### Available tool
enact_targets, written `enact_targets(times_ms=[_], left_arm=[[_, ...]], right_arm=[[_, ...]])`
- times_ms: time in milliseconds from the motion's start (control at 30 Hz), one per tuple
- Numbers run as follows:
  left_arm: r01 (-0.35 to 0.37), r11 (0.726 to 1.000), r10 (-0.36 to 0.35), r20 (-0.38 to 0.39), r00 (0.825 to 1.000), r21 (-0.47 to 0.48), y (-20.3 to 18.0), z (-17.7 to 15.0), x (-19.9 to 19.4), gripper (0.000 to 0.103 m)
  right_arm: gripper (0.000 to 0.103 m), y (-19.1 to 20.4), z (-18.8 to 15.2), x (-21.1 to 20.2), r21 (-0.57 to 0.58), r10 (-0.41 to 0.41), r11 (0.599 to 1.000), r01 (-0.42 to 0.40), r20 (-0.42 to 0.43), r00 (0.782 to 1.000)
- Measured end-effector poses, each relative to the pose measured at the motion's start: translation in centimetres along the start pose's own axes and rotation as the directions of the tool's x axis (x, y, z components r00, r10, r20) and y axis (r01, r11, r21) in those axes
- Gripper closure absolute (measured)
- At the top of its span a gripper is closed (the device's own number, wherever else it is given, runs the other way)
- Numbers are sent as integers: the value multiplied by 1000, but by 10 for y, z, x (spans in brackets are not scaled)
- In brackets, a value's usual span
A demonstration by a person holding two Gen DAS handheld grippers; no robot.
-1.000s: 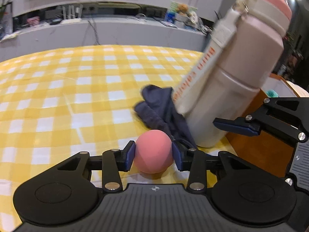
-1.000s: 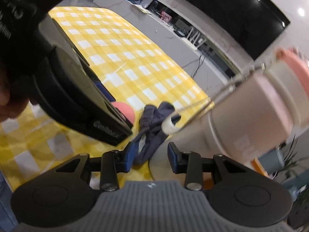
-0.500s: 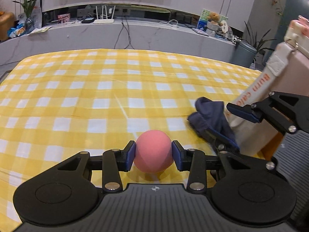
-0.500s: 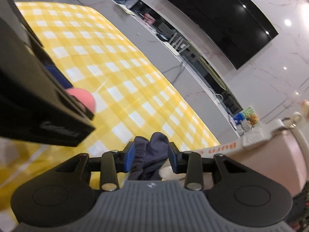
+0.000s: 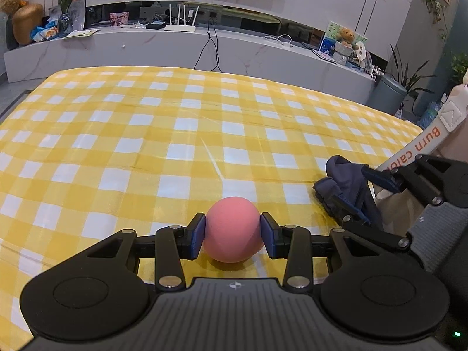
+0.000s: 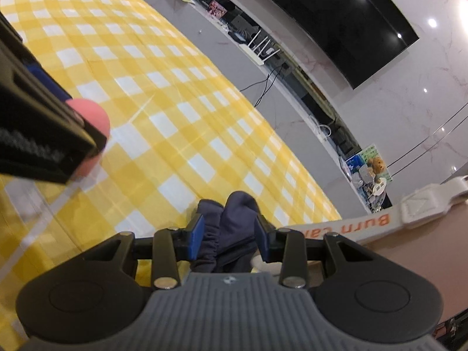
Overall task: Organize soft objects
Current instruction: 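Lift the navy cloth with the right tool while the left tool holds the pink ball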
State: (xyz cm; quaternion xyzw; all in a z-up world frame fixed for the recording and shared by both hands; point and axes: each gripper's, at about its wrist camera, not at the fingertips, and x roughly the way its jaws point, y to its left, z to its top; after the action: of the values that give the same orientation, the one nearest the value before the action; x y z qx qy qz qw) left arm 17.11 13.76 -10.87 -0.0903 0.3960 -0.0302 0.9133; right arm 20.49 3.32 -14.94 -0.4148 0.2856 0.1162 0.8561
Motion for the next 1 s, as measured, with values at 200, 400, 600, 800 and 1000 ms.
enact_targets(times_ms=[200, 400, 600, 800, 1000], left_arm=[[-17, 1000, 17, 20, 1000, 11, -2, -4, -4, 57], [-19, 1000, 19, 25, 1000, -2, -2, -6, -5, 57], [-27, 1000, 27, 32, 999, 6, -4, -9, -6, 57], [-27, 1000, 28, 33, 999, -8, -3, -10, -9, 57], [-37, 998, 41, 59, 997, -55, -1, -14, -31, 57]], right_arm=[[67, 3, -3, 12, 7, 13, 1000, -13, -25, 1000], [87, 0, -3, 21, 66, 51, 997, -47, -54, 997], [99, 2, -3, 21, 72, 69, 995, -66, -44, 997], [100, -7, 1, -9, 91, 85, 992, -90, 49, 995], [100, -19, 12, -63, 114, 151, 978, -175, 192, 970]])
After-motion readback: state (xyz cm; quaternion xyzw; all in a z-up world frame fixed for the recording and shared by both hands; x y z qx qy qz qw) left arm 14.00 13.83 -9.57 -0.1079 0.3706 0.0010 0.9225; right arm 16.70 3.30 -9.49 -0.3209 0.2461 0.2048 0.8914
